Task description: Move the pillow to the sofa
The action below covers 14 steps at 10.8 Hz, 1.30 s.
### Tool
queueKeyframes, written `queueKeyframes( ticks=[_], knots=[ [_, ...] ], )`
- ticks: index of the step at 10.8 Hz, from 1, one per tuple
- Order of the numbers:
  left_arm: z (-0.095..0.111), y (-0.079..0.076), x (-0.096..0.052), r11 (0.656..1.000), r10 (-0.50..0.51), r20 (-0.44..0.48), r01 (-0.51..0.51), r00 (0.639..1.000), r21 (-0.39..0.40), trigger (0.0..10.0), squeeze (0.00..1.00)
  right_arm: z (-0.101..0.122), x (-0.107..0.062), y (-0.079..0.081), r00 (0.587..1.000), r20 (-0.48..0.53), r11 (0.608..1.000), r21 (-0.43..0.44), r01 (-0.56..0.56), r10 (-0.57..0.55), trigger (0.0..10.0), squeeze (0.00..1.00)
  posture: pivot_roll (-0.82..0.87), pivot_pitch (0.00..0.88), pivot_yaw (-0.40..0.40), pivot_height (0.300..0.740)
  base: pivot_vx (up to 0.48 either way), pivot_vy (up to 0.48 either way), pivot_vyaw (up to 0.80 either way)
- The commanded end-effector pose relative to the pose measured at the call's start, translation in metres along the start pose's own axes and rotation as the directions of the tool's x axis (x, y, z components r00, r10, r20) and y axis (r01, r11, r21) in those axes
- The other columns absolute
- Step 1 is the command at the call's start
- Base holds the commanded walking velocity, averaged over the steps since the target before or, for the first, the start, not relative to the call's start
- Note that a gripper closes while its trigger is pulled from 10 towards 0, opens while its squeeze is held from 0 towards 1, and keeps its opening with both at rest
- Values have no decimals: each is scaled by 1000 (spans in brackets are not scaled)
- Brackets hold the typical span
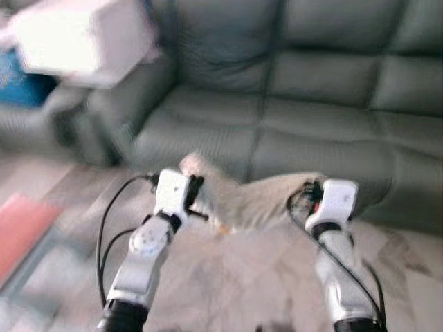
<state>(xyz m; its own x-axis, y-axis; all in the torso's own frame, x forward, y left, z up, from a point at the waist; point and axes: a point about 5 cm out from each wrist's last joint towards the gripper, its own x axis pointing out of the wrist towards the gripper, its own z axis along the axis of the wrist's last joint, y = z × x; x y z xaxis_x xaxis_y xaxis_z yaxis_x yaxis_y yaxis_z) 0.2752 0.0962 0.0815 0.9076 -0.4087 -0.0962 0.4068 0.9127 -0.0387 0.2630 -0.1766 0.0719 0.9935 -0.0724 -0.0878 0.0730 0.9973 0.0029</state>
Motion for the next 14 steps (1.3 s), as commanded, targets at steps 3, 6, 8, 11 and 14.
queueKeyframes(
  ticks=[3, 6, 8, 11, 14],
  knots=[
    [12, -12, 6, 999, -38, 46, 38, 998, -8, 10000, 0, 12, 5, -6, 999, 39, 1000, -10, 17, -16, 10000, 0, -28, 0, 9, 740, 298, 0, -462],
    [11, -13, 6, 999, -33, 41, 34, 999, -10, 10000, 0, 16, 8, -6, 999, 43, 1000, -12, 10, -9, 10000, 0, -29, 0, 9, 740, 287, 0, 0],
    [12, -15, 7, 999, -37, 43, 37, 998, -13, 10000, 0, 15, 8, -5, 999, 44, 1000, -8, 7, -7, 10000, 0, -34, 0, 14, 740, 139, 0, 0],
    [13, -13, 9, 1000, -10, 40, 11, 999, -6, 10000, 0, 14, 8, -3, 999, 33, 1000, -2, 0, 0, 10000, 0, -33, 0, 14, 740, 0, 0, 0],
    [13, -13, 10, 1000, 3, 40, -3, 999, -8, 10000, 0, 15, 8, -2, 999, 32, 1000, 2, -5, 5, 10000, 0, -34, 0, 12, 740, 0, -172, 0]
  ],
)
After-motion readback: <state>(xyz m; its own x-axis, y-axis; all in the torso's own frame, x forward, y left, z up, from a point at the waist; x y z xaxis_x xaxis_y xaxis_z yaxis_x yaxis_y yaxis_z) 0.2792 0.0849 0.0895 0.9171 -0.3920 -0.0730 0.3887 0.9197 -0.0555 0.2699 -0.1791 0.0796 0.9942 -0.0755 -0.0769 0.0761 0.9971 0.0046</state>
